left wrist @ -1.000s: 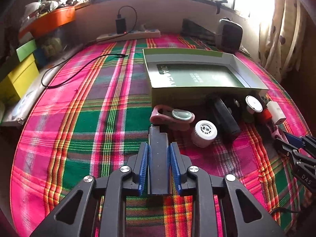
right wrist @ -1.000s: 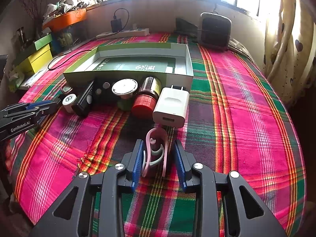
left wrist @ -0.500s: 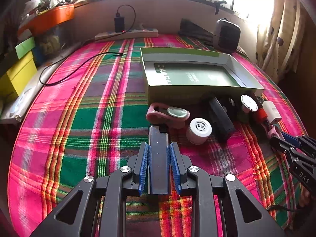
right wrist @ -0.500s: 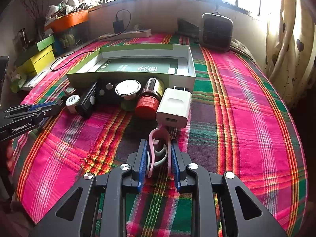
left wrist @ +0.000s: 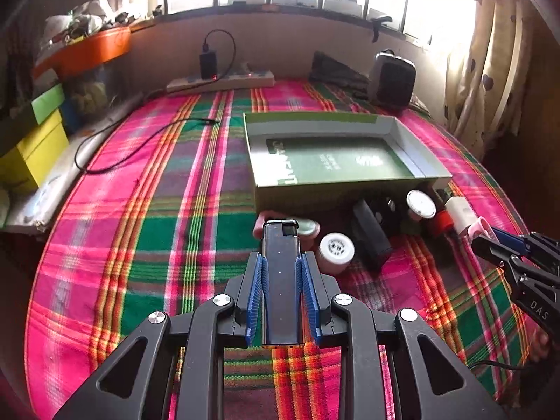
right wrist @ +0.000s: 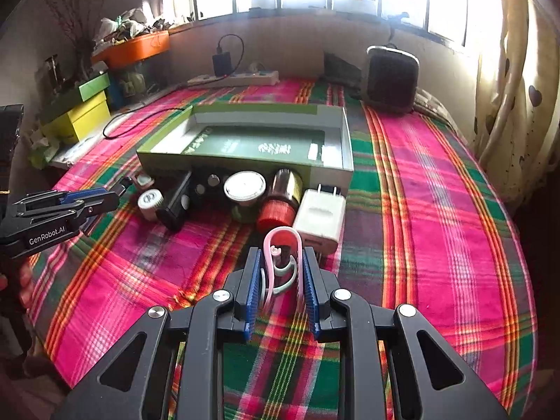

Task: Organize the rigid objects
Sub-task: 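Carry the clip with the right tool while the left tool carries the lighter toward the green box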

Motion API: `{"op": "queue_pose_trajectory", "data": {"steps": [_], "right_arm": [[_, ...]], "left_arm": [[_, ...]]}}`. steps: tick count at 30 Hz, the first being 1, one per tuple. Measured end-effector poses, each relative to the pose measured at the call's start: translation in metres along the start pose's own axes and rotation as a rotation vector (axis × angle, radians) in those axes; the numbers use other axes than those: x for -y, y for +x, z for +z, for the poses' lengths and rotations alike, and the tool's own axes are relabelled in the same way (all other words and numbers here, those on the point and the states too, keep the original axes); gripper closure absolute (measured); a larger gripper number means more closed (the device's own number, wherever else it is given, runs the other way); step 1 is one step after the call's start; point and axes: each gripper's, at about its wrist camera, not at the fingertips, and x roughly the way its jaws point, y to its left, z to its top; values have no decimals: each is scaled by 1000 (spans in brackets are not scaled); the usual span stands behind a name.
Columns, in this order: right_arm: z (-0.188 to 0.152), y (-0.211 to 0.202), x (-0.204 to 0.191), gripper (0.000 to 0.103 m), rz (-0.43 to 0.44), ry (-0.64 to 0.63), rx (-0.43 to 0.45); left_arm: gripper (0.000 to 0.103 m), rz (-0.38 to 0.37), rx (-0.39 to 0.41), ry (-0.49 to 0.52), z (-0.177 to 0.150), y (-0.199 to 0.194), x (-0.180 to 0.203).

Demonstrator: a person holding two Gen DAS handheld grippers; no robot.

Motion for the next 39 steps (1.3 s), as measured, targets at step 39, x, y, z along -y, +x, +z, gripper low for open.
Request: {"op": "queue_pose_trajectory", "data": {"steps": [39], "right_arm": [[104,91,36,79,88,22,-67]], "left_arm": [[81,-106,-46,10,93,88,18]]}}
